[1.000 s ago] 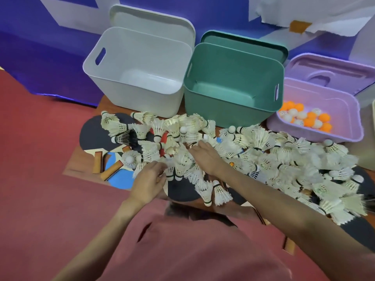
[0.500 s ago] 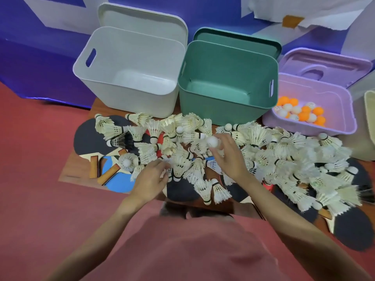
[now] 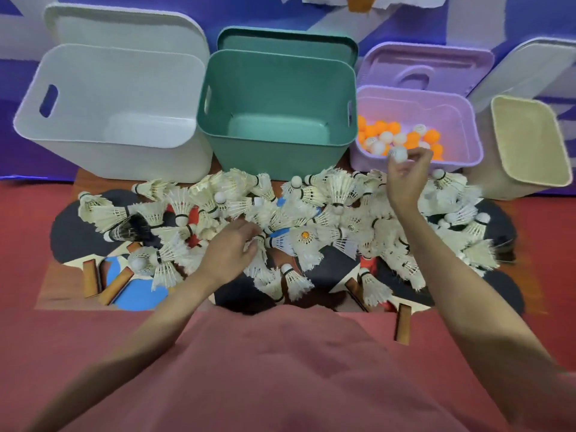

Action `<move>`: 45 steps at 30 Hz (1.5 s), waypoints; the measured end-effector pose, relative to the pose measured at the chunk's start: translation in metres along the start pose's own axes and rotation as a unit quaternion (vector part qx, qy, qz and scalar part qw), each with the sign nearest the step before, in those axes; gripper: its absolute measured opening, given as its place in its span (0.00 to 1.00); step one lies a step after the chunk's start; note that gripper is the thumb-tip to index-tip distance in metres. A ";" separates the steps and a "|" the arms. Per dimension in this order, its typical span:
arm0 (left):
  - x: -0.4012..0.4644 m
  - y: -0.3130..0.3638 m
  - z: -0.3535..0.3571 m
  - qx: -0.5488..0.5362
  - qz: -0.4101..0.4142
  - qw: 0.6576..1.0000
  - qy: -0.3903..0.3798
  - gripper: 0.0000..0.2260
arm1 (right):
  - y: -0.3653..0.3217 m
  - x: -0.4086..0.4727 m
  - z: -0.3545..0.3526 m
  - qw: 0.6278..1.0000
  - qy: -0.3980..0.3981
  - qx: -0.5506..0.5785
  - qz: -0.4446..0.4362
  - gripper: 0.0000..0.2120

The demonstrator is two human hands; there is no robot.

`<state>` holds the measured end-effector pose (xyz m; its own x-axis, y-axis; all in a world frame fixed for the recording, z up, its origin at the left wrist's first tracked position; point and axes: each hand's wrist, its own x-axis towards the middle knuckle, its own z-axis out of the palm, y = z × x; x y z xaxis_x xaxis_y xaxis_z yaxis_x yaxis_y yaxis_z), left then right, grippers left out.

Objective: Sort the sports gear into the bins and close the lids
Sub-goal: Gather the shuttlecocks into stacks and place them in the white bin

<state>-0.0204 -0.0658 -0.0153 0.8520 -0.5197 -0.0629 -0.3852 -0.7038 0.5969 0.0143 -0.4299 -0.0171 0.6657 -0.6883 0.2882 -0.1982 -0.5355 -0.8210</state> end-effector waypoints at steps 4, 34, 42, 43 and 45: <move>0.009 0.018 0.007 0.005 0.002 1.000 -0.020 0.11 | 0.011 0.048 0.008 0.996 -0.067 -0.063 -0.009 0.14; 0.047 0.054 0.027 -0.097 -0.015 0.981 -0.166 0.25 | -0.034 -0.131 -0.037 0.943 -0.313 0.068 0.094 0.10; 0.046 0.068 0.033 -0.124 -0.058 0.956 -0.259 0.19 | -0.042 -0.139 -0.027 0.908 -0.406 0.069 0.077 0.10; 0.044 0.066 0.032 -0.127 -0.074 0.956 -0.253 0.16 | -0.042 -0.133 -0.023 0.911 -0.406 0.051 0.059 0.10; 0.041 0.061 0.029 -0.139 -0.109 0.958 -0.227 0.12 | -0.039 -0.117 -0.009 0.920 -0.390 -0.004 0.040 0.10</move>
<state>-0.0191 -0.1442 -0.0052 0.6347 -0.5774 -0.5135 -0.0533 -0.6956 0.7164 -0.0622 -0.3330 -0.0142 0.9621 -0.1664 -0.2162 -0.2714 -0.5039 -0.8200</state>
